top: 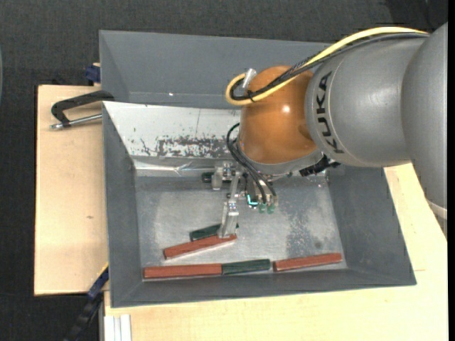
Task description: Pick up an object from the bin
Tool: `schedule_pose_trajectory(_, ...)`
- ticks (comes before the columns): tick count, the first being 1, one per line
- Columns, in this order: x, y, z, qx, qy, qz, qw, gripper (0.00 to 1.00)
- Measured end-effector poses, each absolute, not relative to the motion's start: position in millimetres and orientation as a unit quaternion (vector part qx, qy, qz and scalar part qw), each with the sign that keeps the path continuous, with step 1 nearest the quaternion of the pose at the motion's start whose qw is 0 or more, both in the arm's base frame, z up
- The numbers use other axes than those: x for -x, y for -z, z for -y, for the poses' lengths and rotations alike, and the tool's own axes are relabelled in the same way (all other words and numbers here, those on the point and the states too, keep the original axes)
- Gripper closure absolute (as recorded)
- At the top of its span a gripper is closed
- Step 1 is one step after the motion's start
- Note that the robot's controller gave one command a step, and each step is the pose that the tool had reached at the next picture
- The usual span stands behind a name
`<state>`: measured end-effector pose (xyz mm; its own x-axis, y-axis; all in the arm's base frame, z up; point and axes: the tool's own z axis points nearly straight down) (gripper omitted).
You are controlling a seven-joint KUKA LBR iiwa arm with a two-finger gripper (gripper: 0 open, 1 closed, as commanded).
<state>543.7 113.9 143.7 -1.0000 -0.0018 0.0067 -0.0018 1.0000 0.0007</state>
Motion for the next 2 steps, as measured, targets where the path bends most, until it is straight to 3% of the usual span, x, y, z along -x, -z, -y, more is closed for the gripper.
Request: schedule_pose_trajectory(2, -555.5, -138, -106, -0.041, 0.002, 0.999, -0.003, 0.0)
